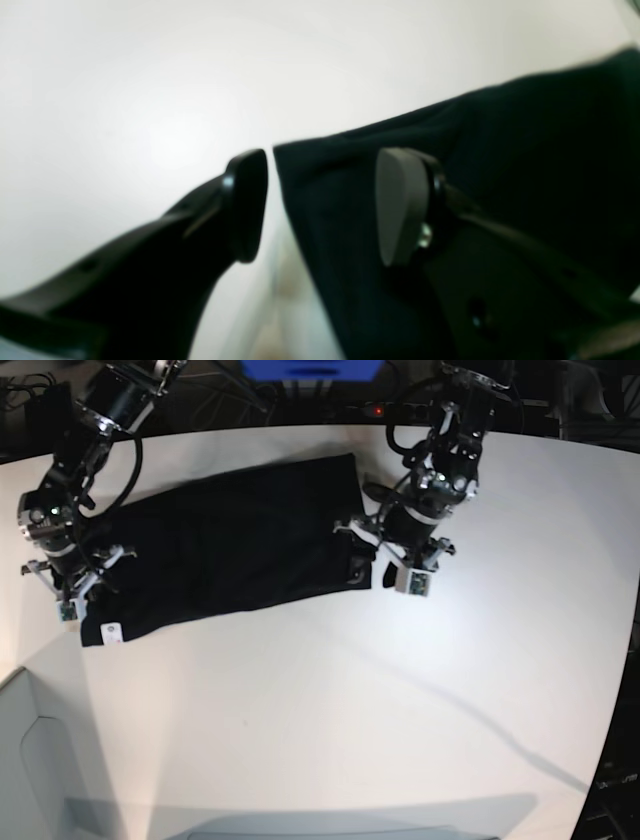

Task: Fold the T-shirt properly
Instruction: 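Lift the strip end with the right gripper and fold it toward the left gripper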

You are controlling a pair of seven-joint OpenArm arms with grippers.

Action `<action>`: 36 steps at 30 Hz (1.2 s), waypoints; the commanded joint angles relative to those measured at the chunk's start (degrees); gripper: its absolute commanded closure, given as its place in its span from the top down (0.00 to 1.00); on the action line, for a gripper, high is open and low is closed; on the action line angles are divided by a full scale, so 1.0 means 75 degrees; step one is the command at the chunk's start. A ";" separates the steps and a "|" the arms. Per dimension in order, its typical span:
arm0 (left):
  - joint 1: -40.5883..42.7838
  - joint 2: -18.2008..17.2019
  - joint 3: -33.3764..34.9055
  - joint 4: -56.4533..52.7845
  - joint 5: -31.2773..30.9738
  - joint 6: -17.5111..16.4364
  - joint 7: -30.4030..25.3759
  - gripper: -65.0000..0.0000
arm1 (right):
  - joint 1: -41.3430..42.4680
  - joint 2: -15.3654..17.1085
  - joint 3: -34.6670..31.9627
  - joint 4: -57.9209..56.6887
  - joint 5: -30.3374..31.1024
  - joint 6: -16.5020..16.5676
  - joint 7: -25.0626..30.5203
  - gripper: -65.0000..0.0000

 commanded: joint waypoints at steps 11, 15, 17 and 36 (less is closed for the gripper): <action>-0.0132 0.0005 -0.0010 -0.0762 -0.0016 -0.0001 -0.0198 0.52 | -0.0562 -0.0351 -0.1090 0.1539 0.0122 0.0002 0.0062 0.00; -0.0261 0.0146 -0.0010 -0.0984 -0.0016 -0.0001 -0.0198 0.52 | -0.1019 -0.0632 -0.1981 0.2301 0.0110 0.0002 0.0062 0.00; -0.0284 0.0169 -0.0010 -0.1113 -0.0016 -0.0001 -0.0198 0.52 | -0.1230 -0.0761 -0.2532 0.2453 0.0099 0.0002 0.0074 0.00; -0.0284 0.0205 -0.0010 -0.1184 -0.0004 0.0011 -0.0128 0.52 | -0.1359 -0.0784 -0.6810 0.1680 0.0063 0.0002 0.0085 0.00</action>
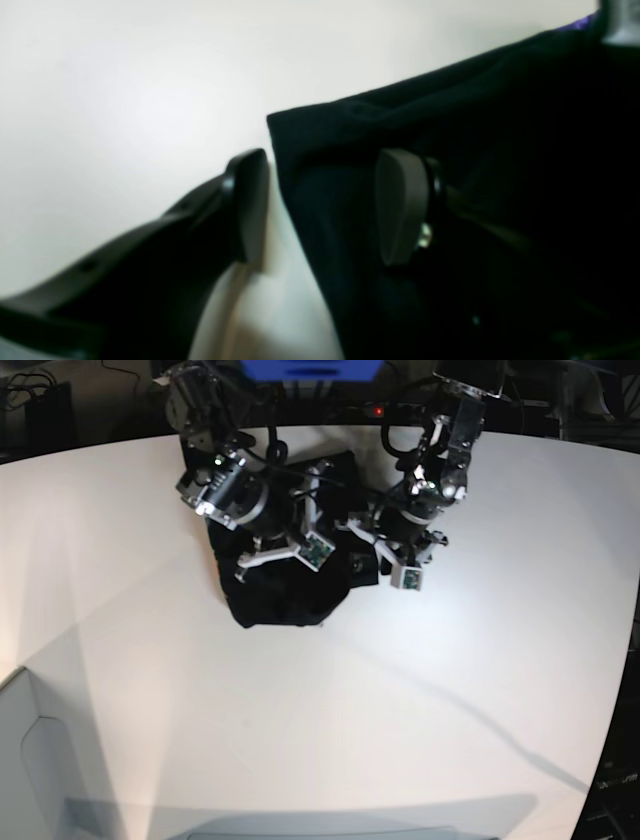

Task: Fold the T-shirt properly
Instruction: 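Lift the strip end with the right gripper and fold it toward the left gripper, then press the folded bundle down with the right gripper and release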

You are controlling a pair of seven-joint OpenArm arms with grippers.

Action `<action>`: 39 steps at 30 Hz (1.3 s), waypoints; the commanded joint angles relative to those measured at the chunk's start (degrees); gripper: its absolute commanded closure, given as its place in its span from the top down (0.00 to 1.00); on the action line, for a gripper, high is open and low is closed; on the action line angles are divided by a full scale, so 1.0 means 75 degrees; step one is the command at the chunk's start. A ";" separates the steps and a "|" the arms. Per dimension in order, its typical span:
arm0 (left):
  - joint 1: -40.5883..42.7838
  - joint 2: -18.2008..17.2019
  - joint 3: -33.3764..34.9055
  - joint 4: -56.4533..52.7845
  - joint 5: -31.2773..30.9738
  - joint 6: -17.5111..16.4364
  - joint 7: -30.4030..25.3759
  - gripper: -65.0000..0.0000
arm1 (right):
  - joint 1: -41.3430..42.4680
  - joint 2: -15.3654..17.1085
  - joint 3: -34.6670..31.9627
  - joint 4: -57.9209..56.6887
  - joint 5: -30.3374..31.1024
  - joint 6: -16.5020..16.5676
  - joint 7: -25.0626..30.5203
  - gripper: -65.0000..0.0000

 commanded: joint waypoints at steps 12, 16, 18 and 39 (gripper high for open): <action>0.0350 0.0103 -0.0763 0.1113 -0.0019 0.0014 0.0053 0.52 | 0.0392 -0.0065 -0.0108 -0.0794 0.0174 -0.0001 0.0205 0.00; 0.0819 0.0138 -0.1490 0.1722 -0.0019 0.0014 0.0053 0.52 | 0.0474 -0.0065 -0.0085 -0.0782 0.0174 -0.0001 0.0205 0.00; 0.1112 0.0127 -0.1747 0.1863 -0.0019 -0.0033 0.0053 0.52 | 0.0485 -0.0065 -0.0085 -0.0735 0.0174 -0.0001 0.0205 0.00; 0.0995 0.0584 -0.1361 0.0620 -0.0019 -0.0057 0.0065 0.52 | 0.0286 -0.0416 -0.0999 -0.0008 0.0127 -0.0001 0.0182 0.00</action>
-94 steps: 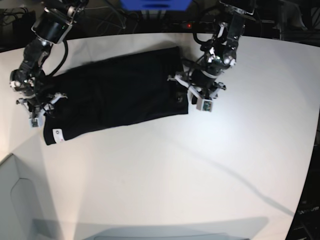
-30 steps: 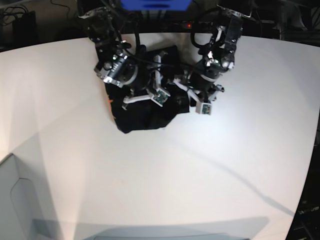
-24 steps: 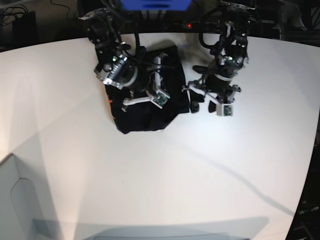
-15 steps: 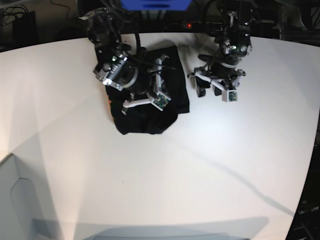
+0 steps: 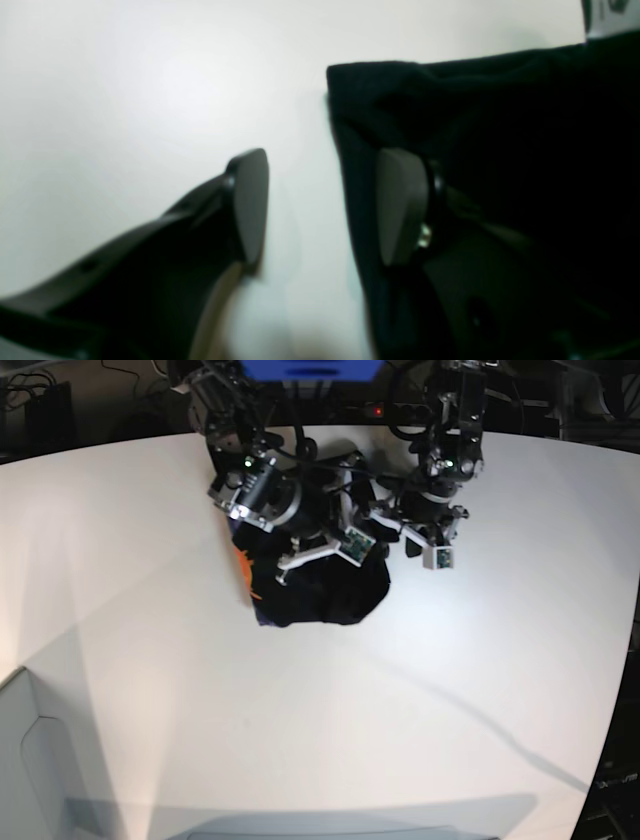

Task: Fold the T-shirt properly
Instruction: 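Press the folded bundle down with the right gripper and release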

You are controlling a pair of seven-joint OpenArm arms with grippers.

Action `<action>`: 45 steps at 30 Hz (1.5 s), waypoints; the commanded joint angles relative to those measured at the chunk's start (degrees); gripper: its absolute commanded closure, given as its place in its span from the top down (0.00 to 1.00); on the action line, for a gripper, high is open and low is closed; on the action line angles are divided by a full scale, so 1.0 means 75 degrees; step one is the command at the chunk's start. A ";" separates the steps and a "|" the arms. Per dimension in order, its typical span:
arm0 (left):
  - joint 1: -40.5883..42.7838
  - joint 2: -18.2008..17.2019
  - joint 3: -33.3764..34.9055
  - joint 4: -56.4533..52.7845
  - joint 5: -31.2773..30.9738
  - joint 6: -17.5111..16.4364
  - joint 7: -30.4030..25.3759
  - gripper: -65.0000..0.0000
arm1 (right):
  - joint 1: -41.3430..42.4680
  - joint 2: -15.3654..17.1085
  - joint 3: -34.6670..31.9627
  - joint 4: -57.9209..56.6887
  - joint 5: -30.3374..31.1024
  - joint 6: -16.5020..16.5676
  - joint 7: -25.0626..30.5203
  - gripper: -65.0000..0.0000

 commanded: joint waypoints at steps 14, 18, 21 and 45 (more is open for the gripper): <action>0.0488 -0.0268 -0.0310 0.1213 -0.0010 0.0057 0.0091 0.52 | 0.0132 0.0068 -0.0043 -0.0510 0.0174 -0.0004 0.0217 0.00; 0.0804 -0.0268 -0.0908 0.1506 -0.0010 0.0010 0.0091 0.52 | 0.0120 0.0244 -0.0102 -0.0510 0.0174 -0.0004 0.0217 0.15; 0.1003 -0.0268 -0.1424 0.1740 -0.0010 -0.0001 0.0091 0.52 | 0.0097 0.0256 -0.0090 -0.0475 0.0186 -0.0004 0.0205 0.30; 0.1214 -0.0257 -0.3944 0.2162 -0.1323 -0.0001 0.0091 0.52 | 0.0437 0.0279 0.1680 0.0838 0.0197 -0.0004 0.0181 0.46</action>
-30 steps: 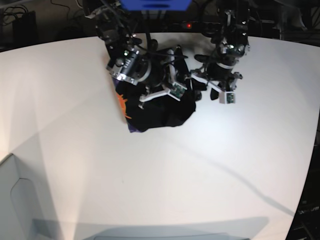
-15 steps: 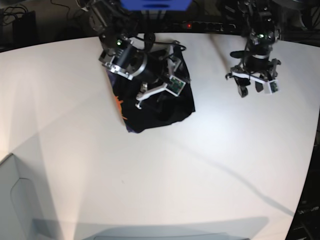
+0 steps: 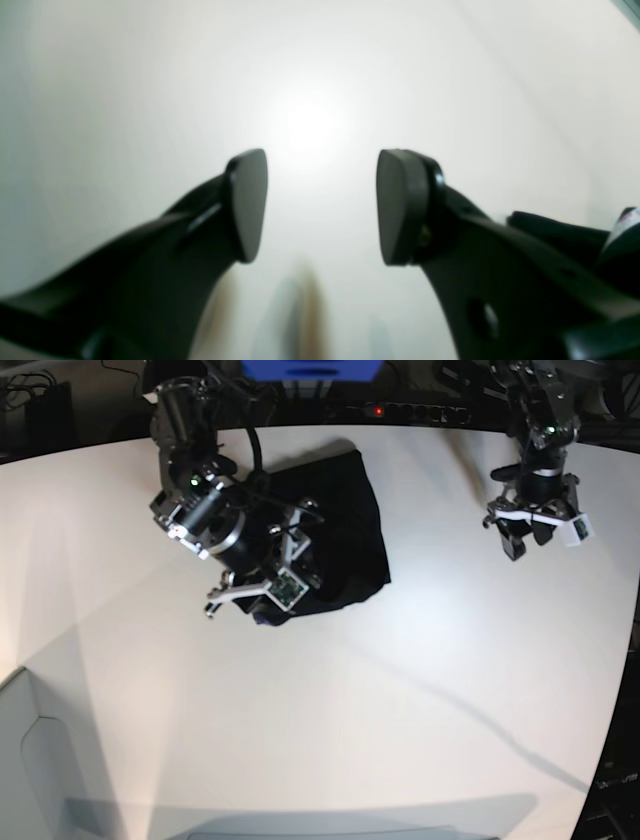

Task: Fold the T-shirt properly
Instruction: 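Press the folded bundle down with the right gripper and release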

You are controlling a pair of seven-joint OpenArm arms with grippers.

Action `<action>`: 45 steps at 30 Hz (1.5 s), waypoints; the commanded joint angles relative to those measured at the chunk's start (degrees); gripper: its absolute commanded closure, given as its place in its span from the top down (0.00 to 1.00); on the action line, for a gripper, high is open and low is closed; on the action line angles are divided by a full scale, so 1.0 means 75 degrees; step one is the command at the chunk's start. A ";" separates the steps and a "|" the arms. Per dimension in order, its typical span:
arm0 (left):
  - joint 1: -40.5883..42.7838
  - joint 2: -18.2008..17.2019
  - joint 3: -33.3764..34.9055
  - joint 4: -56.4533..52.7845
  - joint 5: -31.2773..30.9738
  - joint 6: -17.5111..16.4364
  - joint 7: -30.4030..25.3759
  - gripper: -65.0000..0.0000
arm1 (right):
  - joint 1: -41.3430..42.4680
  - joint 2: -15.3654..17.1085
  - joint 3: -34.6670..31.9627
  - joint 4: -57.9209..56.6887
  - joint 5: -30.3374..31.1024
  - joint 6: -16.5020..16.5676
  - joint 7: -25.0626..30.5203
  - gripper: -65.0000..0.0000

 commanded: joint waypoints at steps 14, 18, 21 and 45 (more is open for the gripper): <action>-0.0019 -0.0278 -0.0077 0.0175 -0.0096 -0.0019 -0.0171 0.52 | -0.0739 0.0583 -0.3204 -0.0336 0.0104 -0.0001 0.0214 0.46; -0.0019 -0.0302 -0.0089 0.0175 -0.0096 -0.0019 -0.0171 0.52 | -0.0681 0.0676 -0.3415 -0.0184 0.0104 -0.0001 0.0214 0.46; -0.0019 -0.0278 -0.0288 0.0175 -0.0096 -0.0030 -0.0171 0.52 | -0.0610 0.0782 -0.3404 0.0168 0.0092 -0.0001 0.0214 0.46; 0.0052 -0.0231 -0.0112 0.0444 -0.1222 0.0016 -0.0171 0.53 | -0.0833 0.0501 -0.1563 -0.1578 0.0128 -0.0001 0.1151 0.46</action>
